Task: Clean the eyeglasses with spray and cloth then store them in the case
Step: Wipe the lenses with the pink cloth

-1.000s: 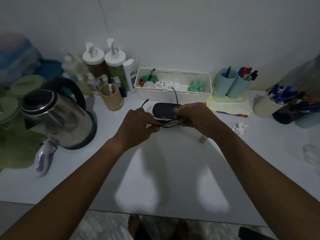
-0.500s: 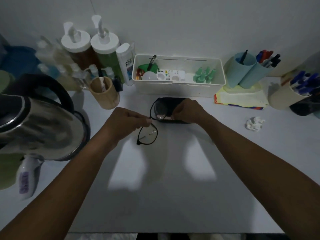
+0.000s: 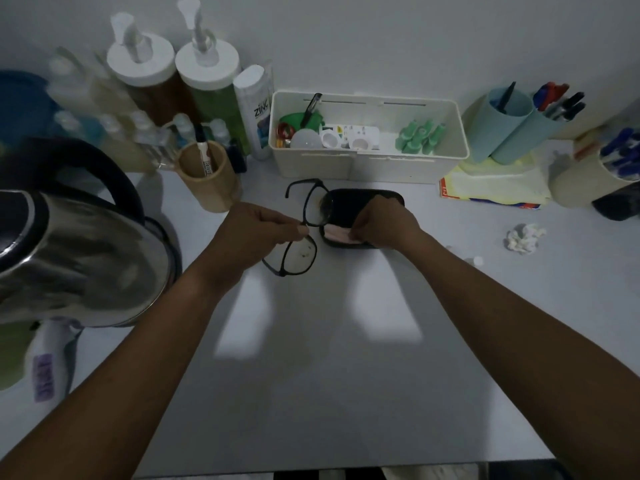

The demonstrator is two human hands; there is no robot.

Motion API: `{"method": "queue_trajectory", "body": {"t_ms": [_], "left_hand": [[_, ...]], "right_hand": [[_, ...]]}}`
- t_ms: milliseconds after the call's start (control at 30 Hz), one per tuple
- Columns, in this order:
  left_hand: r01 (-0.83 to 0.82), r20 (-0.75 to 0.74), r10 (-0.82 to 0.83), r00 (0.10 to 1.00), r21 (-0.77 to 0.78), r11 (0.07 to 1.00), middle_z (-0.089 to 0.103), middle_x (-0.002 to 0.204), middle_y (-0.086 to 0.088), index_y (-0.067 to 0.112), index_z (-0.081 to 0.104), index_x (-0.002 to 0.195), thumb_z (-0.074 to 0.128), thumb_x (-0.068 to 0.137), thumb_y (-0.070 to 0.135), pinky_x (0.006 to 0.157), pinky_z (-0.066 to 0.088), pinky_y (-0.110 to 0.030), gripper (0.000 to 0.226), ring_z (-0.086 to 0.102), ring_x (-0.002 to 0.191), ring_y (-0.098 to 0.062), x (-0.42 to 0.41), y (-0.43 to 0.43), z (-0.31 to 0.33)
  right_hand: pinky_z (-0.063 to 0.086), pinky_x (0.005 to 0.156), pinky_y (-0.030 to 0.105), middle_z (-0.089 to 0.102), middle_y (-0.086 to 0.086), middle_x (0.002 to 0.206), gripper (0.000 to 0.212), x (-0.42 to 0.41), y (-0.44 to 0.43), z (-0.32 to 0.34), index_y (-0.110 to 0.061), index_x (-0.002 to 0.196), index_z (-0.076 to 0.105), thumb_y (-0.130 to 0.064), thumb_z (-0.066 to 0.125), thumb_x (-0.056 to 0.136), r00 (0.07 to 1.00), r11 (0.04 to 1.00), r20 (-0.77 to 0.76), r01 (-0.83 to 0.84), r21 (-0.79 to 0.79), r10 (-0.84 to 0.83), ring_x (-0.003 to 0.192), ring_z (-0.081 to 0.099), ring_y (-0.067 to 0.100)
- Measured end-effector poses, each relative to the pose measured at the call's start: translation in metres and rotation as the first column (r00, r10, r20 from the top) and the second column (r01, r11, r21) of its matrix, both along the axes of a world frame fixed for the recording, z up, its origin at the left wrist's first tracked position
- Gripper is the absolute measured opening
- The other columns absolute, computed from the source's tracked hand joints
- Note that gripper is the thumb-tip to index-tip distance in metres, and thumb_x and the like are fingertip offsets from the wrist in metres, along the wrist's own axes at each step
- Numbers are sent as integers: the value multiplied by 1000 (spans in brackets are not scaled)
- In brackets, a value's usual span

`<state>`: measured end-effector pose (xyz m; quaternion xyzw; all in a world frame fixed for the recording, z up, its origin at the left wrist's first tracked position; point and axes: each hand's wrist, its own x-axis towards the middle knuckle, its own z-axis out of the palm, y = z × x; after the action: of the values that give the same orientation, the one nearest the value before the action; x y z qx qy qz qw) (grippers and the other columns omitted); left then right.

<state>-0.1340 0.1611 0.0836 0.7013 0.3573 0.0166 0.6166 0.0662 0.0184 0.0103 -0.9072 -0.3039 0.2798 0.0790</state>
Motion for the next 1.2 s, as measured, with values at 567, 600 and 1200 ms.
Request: {"method": "queue_trajectory", "body": {"t_ms": [567, 600, 1200], "left_hand": [[-96, -15, 96, 995, -31, 995, 78, 85, -11, 22, 82, 77, 83, 75, 19, 74, 50, -29, 4, 64, 77, -17, -8, -58, 56], [-103, -8, 102, 995, -32, 994, 77, 84, -11, 21, 81, 77, 83, 74, 19, 74, 50, -29, 4, 63, 76, -16, -10, -67, 64], [-110, 197, 121, 973, -70, 992, 76, 67, 1, 3, 77, 85, 71, 84, -2, 51, 50, -11, 8, 70, 57, -3, -23, -190, 168]], "right_hand": [[62, 82, 43, 72, 10, 88, 9, -42, -73, 113, -13, 85, 69, -12, 67, 93, 797, 470, -548, 596, 651, -252, 83, 70, 25], [60, 85, 44, 70, 13, 90, 8, -47, -80, 127, -10, 87, 70, -11, 66, 94, 745, 412, -629, 656, 632, -223, 87, 68, 29], [52, 77, 16, 74, -9, 96, 9, -102, -182, 216, -18, 95, 78, -15, 75, 87, 965, 319, -88, 168, 933, -248, 89, 66, 1]]}}
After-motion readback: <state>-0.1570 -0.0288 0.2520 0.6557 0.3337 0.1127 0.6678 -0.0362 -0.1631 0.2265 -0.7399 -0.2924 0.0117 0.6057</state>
